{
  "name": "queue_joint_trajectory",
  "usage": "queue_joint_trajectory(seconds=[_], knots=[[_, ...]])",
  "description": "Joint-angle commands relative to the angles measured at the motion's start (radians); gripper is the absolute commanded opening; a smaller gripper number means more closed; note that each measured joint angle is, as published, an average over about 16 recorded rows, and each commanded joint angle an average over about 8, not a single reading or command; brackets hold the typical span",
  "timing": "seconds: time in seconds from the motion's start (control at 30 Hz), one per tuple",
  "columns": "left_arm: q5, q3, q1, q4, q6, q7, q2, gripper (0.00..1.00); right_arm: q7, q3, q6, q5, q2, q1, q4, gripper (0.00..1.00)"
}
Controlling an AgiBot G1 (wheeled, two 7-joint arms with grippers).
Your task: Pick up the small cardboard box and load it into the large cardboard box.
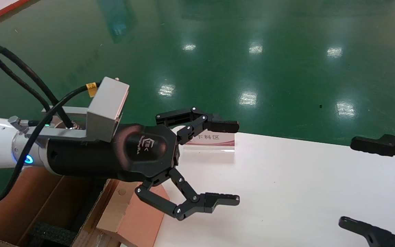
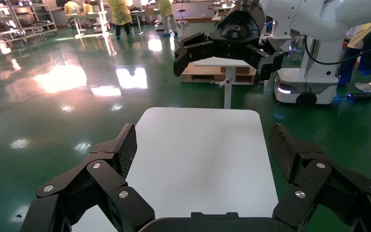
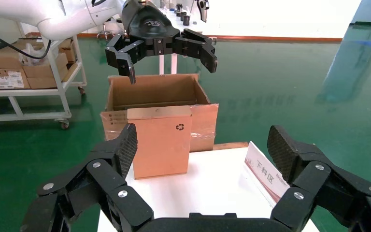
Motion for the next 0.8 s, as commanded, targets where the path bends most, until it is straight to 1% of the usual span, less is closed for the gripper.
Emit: queue_joint_trajectory(seconds=[0.03,0.57,0.67,0.8], knots=[[0.0,0.0,0.0,0.0,0.0,0.0,0.0,1.0,0.0,0.0,0.0,0.0,0.0,0.0,0.0,1.0],[0.006,0.002,0.0,0.002,-0.004,-0.006,-0.003,1.0,0.0,0.0,0.0,0.0,0.0,0.0,0.0,1.0],[0.033,0.011,-0.009,-0.005,-0.014,-0.024,-0.016,1.0,0.0,0.0,0.0,0.0,0.0,0.0,-0.001,1.0],[0.12,0.038,-0.052,-0.035,-0.033,-0.073,-0.046,1.0,-0.001,-0.001,0.0,0.0,0.0,0.001,-0.001,1.0]])
